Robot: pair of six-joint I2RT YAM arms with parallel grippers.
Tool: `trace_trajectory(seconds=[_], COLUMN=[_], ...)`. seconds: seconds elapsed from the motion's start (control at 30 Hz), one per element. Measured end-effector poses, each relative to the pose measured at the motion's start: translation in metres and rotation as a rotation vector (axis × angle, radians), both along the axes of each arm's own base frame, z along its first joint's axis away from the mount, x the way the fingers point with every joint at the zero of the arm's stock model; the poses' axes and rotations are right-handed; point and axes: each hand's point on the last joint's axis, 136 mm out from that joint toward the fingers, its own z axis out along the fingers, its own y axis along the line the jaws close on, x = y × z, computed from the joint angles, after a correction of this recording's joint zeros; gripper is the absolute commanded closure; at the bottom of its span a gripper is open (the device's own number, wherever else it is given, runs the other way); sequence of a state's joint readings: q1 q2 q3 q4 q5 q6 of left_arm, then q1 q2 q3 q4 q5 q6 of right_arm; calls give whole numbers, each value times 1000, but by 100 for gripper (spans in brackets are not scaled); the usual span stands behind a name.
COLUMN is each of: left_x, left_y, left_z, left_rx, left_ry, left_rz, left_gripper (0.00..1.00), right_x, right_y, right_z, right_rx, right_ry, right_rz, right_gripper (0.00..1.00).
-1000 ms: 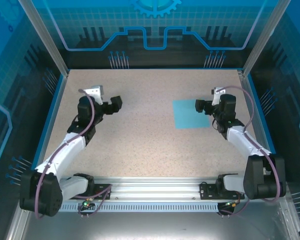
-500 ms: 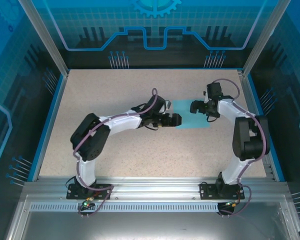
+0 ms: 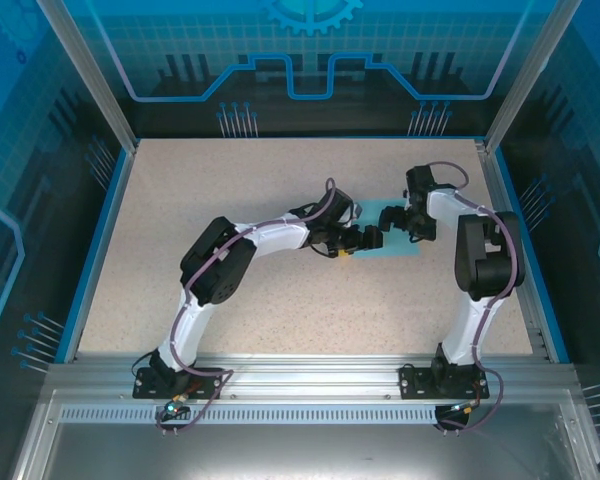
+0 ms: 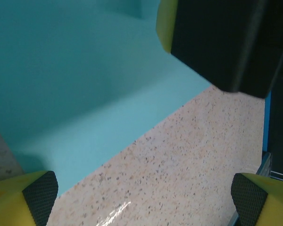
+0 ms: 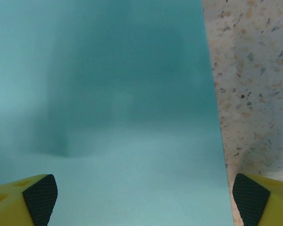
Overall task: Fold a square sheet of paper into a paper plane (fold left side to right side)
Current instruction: Pick up the square sheet of paper from the middle-right of the table.
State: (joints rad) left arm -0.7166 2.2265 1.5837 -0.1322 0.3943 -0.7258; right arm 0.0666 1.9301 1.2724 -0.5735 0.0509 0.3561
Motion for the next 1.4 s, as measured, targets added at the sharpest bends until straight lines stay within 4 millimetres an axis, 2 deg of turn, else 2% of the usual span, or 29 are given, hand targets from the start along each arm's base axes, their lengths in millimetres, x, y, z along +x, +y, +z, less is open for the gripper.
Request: trace_trajectory(seconds=[0.1,0.3,0.57,0.83,1.03,1.17,1.23,1.4], left_x=[3,6,6,6,3,-10,-16,-5], left_y=[-3,-8,-9,-8,-5,17,38,102], left_z=[2,0,0,0,1,5,14,60], left_rx=[-6,-2,3,5,9,28,32,-15], left_ry=[10,26,35,36,28,41,36,-35], left_rz=[3,0,1,1,-8,5,21,127], left_gripper=[2,2,1,2,2,1,2,2], right_x=[0,-2,-4,-8,-16,-25,-27,-31], right_y=[1,7,17,24,40,54,62,78], right_z=[0,-1,0,-2,-2,5,15,51], right_rx=[7,33,74,99,186,269,322,476], right_ry=[7,18,23,30,31,16,-16,-140], right_rz=[2,18,47,79,112,138,156,206], right_gripper=[2,14,23,49,69,75,75,79])
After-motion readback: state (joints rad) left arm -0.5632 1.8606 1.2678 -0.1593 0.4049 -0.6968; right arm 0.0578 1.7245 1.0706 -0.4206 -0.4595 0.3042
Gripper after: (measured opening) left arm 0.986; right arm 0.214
